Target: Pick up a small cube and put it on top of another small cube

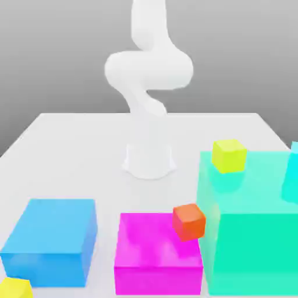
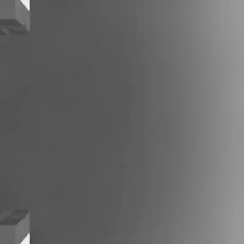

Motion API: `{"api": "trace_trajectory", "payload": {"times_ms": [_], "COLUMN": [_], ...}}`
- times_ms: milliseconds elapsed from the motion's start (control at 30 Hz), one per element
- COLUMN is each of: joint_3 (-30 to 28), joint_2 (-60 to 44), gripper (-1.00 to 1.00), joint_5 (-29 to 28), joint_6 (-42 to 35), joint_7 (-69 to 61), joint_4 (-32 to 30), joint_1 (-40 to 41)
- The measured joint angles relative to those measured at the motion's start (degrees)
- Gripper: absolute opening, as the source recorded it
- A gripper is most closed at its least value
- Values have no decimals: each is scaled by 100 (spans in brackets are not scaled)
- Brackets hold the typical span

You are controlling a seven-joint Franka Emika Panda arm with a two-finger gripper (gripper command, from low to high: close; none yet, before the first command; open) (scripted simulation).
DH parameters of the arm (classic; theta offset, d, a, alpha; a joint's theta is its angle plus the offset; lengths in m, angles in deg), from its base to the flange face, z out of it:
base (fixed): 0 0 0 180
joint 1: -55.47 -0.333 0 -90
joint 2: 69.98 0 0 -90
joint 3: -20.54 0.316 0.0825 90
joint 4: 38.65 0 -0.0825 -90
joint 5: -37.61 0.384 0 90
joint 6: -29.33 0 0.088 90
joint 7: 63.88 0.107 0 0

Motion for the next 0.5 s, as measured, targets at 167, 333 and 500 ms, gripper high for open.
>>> {"api": "trace_trajectory", "payload": {"times_ms": [167,333,500], "joint_3": [-153,-382,-653], "joint_2": [-1072,-2109,-3146], "gripper": [0,0,0], "joint_5": [-225,-350,-315], "joint_6": [234,457,690], "joint_7": [-128,-323,-629], "joint_4": [146,289,429], "joint_1": [214,381,530]}}
